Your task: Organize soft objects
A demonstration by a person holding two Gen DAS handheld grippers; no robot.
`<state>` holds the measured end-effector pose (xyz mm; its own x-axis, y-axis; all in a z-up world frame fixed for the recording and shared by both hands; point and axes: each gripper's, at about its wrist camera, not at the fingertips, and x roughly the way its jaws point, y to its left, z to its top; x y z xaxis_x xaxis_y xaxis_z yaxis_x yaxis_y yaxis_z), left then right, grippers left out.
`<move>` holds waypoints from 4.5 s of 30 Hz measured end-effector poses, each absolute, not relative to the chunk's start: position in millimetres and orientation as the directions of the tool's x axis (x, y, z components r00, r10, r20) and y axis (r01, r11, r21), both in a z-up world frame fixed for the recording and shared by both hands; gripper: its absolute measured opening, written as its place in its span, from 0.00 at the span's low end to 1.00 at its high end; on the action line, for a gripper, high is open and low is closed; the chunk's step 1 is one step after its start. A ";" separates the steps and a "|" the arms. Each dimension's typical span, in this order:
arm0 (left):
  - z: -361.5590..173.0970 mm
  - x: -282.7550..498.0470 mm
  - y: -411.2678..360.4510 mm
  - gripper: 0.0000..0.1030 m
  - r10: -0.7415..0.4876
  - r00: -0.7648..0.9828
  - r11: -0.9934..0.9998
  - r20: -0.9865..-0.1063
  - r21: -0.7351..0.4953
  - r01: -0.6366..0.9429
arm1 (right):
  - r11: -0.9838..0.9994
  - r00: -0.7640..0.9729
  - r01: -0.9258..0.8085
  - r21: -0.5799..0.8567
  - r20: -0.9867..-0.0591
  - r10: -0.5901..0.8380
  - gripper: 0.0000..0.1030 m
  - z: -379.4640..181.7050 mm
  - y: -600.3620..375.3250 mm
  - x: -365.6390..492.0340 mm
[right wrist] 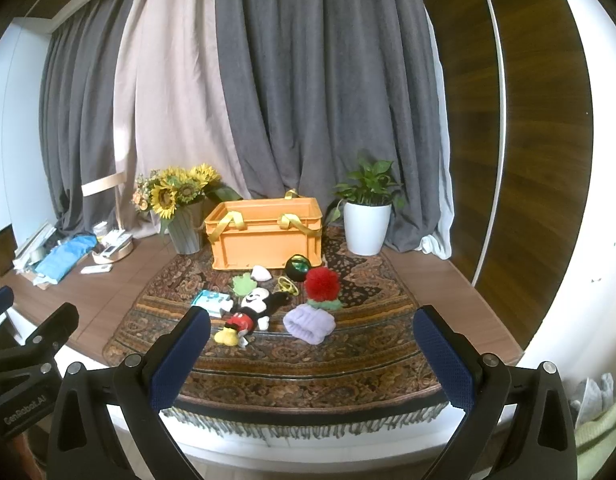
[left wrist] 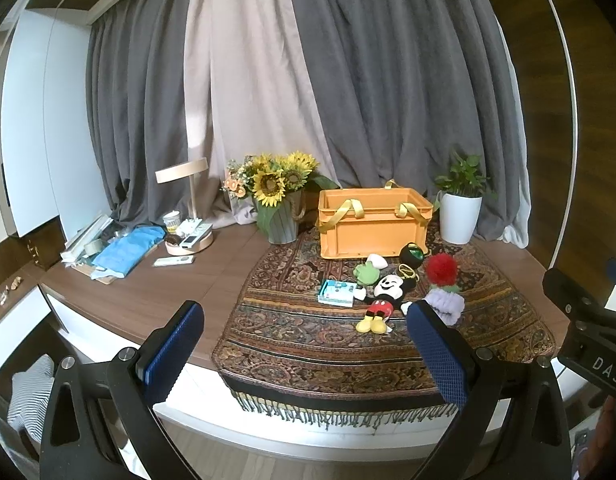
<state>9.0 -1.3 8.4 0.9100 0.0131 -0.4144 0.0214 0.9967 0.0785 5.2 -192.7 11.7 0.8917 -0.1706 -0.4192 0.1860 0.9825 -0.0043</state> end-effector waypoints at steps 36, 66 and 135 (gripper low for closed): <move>2.8 9.6 -1.8 1.00 0.011 0.912 0.997 -0.410 0.075 0.022 | 0.982 0.892 0.187 -0.008 -0.417 -0.173 0.99 10.6 -191.2 6.6; -13.4 23.0 -20.0 1.00 -0.001 0.891 0.995 -0.454 0.087 0.046 | 0.984 0.879 0.177 0.019 -0.452 -0.149 0.99 -8.7 -202.6 22.8; -175.7 309.4 -100.6 0.39 -0.353 0.447 0.898 -0.822 -0.164 0.408 | 0.974 0.553 0.177 0.140 -0.833 0.019 0.31 -172.8 -254.7 283.8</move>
